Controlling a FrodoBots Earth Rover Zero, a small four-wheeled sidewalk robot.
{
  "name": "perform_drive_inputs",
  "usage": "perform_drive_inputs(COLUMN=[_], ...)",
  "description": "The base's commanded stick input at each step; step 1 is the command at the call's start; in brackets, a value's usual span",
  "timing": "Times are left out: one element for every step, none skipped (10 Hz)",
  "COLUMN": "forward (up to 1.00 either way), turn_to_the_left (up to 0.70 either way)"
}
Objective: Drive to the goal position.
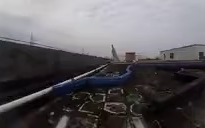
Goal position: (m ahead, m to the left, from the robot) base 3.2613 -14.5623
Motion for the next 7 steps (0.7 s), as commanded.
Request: perform_drive_inputs(forward=[0.70, 0.70, 0.70, 0.70, 0.70, 0.70, 0.70], turn_to_the_left=[0.00, 0.00, 0.00, 0.00, 0.00, 0.00, -0.17])
